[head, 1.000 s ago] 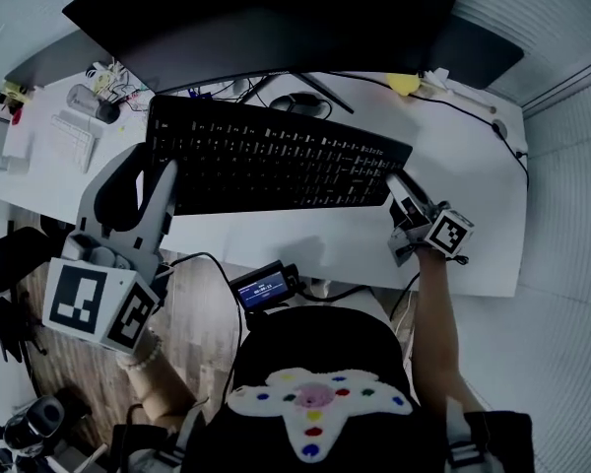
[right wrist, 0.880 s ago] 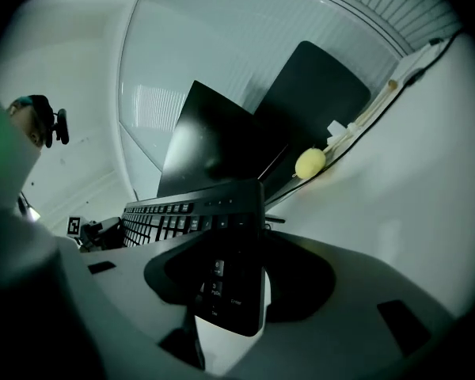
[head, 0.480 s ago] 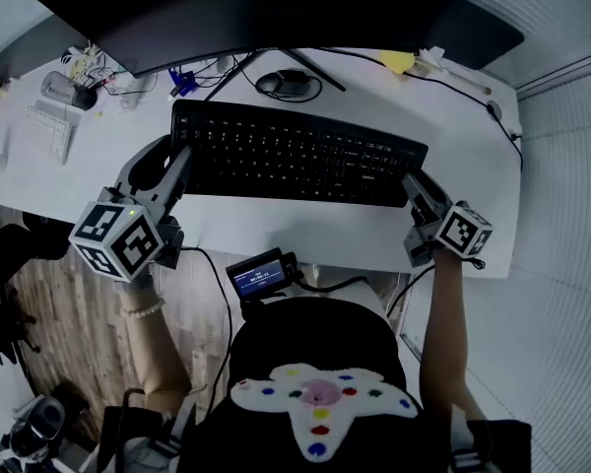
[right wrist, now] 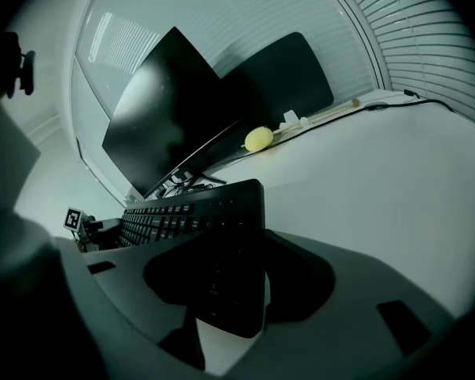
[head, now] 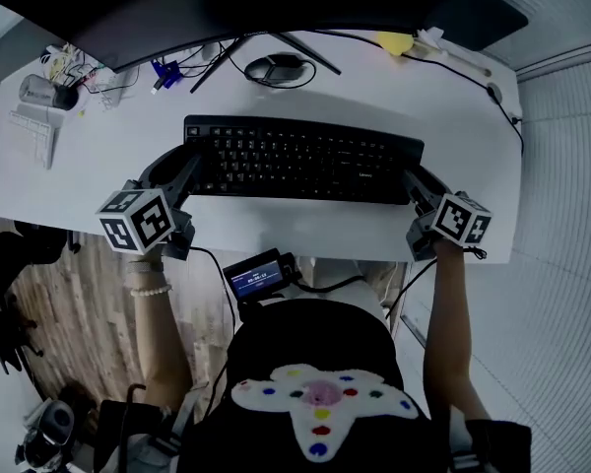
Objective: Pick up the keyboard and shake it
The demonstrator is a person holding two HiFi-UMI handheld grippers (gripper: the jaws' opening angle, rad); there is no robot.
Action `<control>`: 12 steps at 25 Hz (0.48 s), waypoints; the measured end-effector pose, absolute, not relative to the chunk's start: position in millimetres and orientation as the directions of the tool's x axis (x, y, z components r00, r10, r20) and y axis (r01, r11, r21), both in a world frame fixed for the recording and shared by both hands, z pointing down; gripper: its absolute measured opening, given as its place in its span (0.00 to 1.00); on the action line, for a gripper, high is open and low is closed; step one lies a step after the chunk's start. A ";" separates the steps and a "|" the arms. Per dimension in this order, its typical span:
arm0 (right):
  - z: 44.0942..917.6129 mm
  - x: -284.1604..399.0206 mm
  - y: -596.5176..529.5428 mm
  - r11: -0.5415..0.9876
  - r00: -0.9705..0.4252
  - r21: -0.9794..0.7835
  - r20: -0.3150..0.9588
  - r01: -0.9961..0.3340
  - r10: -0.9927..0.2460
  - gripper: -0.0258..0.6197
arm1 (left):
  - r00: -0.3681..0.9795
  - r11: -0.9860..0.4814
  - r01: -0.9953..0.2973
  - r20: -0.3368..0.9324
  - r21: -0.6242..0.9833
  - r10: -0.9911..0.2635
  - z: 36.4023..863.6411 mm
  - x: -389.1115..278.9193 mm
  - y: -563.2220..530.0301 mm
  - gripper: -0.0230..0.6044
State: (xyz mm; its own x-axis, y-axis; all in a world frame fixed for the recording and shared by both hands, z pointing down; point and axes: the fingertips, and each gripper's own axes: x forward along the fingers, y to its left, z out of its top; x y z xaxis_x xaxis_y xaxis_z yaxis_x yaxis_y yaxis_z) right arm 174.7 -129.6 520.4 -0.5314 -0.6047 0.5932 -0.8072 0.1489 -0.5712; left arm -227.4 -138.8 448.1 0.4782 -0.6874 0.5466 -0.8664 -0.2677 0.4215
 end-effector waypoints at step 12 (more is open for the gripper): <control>541.4 176.3 -133.5 0.113 -0.471 -0.497 0.691 -0.860 -0.548 0.34 | 0.514 -0.187 -0.831 0.592 0.524 -0.621 513.2 -228.1 -141.9 0.28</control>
State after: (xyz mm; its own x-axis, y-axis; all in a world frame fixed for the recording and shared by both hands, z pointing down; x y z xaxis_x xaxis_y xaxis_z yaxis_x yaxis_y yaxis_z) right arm 176.3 -133.5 541.4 -0.4711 -0.5481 0.6911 -0.8604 0.1128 -0.4970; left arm -228.1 -141.9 513.2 0.5137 -0.6210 0.5920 -0.8307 -0.1873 0.5243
